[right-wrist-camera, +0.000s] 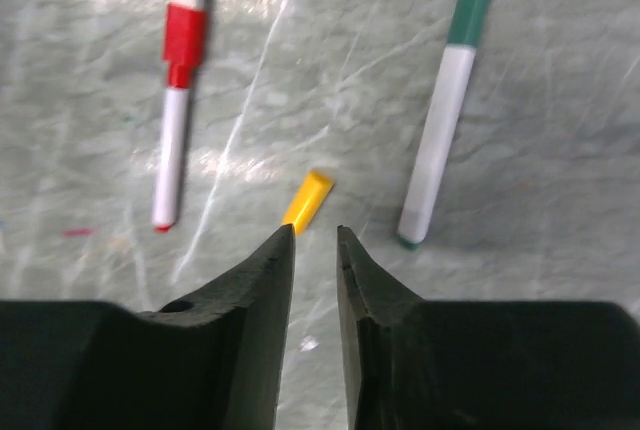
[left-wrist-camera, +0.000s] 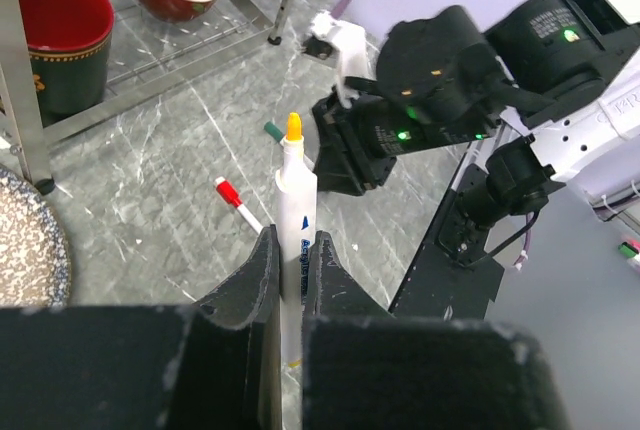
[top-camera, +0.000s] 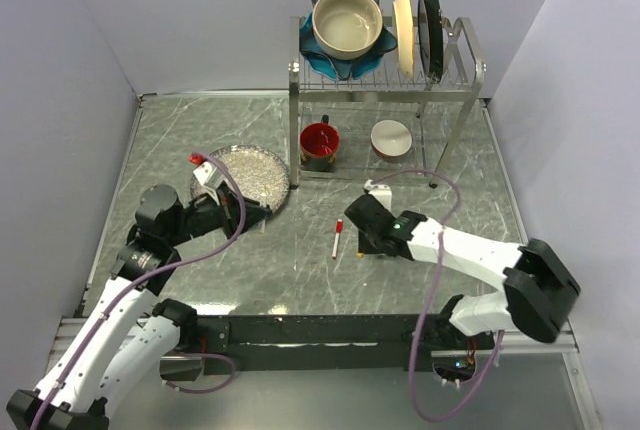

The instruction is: Insert the pens into the pen caps

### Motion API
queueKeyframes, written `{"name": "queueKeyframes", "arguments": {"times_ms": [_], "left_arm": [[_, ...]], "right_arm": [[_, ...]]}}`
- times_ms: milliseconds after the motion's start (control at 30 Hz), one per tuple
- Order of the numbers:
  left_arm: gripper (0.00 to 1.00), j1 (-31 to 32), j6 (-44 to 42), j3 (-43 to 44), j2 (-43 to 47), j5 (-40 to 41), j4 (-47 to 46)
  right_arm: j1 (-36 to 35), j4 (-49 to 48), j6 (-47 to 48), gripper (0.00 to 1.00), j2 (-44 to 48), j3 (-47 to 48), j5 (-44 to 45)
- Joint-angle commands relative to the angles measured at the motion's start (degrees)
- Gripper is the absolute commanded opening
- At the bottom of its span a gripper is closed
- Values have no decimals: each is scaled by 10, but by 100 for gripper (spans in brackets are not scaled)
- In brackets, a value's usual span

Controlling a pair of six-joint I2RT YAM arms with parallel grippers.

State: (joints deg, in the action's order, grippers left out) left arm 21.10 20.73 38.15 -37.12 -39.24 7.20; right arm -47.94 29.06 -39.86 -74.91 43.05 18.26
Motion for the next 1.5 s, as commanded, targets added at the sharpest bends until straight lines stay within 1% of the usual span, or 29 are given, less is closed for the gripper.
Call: {"name": "queueKeyframes", "arguments": {"times_ms": [0, 67, 100, 233, 267, 300, 433, 500, 567, 667, 833, 900, 1033, 1200, 1467], "left_arm": [[1, 1, -10, 5, -4, 3, 0], [1, 1, -10, 7, -5, -1, 1], [1, 1, -10, 7, -3, -4, 0], [1, 1, -5, 1, 5, -9, -9], [1, 1, -3, 0, 7, -11, -13], [1, 1, -3, 0, 8, -13, -14], [2, 1, -1, 1, 8, -15, -15], [2, 1, 0, 0, 9, -22, -18], [2, 1, 4, -1, 11, -28, -21], [2, 1, 1, -2, 15, -22, -21], [1, 1, -1, -1, 17, -20, -19], [1, 2, -2, -1, 19, -16, -18], [1, 2, -2, -2, 20, -13, -19], [1, 1, -3, -1, 14, -15, -19], [1, 1, -3, -2, 14, -15, -19]], "right_arm": [[2, 41, 92, 37, -51, 75, 91], [0, 8, 166, 40, -48, 69, 45], [0, -21, 242, 41, -44, 65, -29], [2, -22, 324, 45, -23, 72, -52], [1, -26, 346, 45, -20, 68, -72], [1, -27, 386, 46, -19, 65, -86], [4, -15, 455, 48, -30, 66, -103], [5, -26, 490, 49, -29, 54, -146], [8, -36, 505, 50, -18, 40, -176], [17, -49, 518, 50, -13, 33, -181], [29, -34, 529, 50, -48, 39, -181], [37, -31, 530, 51, -59, 38, -201], [43, -33, 532, 52, -78, 40, -209], [51, -31, 530, 52, -106, 41, -200], [58, -36, 529, 51, -131, 47, -225]]}}
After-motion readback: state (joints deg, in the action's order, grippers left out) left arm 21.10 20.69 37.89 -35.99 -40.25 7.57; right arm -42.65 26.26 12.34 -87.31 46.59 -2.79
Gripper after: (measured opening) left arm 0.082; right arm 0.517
